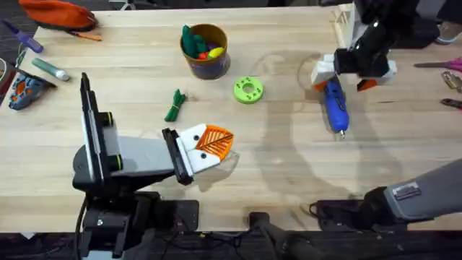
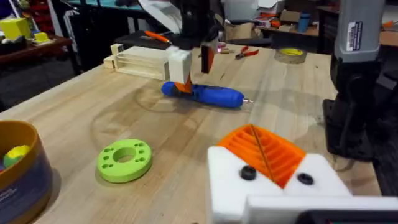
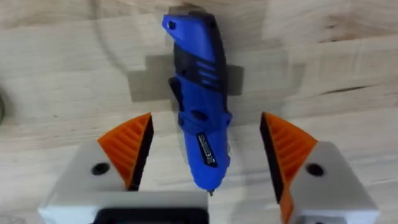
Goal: Pick up the gripper from the table and insert it into the empty holder that is missing its gripper. Then pick up a screw, insert it into the mounting hole, and use the screwdriver to tighten it. Finally, clean up the table by picking up the vegetable and placing it into the bucket.
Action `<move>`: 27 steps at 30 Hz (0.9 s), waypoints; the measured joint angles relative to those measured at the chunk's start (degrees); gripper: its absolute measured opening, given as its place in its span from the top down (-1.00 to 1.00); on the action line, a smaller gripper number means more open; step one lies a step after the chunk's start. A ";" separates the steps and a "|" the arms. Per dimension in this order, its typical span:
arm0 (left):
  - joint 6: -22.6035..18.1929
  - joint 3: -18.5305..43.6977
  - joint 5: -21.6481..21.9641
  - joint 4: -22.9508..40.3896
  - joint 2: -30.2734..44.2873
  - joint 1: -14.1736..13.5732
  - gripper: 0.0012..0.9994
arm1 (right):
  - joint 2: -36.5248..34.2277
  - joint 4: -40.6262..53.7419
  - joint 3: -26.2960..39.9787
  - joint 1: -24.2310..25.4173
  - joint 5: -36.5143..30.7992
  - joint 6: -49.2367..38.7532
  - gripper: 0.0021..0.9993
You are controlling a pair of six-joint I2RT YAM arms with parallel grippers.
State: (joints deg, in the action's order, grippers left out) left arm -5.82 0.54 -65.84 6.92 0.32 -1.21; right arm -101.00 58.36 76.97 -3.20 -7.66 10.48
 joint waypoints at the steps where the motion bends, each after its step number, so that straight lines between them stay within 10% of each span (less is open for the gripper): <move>1: 0.02 0.00 0.00 0.00 0.00 0.00 0.97 | -0.01 -0.85 -1.07 0.00 0.00 -0.02 -0.94; 27: 0.01 0.00 0.00 -0.02 0.00 0.00 0.97 | -4.11 -7.40 -5.20 0.00 0.07 -2.89 -0.93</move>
State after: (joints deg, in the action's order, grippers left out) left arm -5.81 0.54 -65.84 6.90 0.32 -1.21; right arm -105.11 50.96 71.77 -3.20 -7.60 7.60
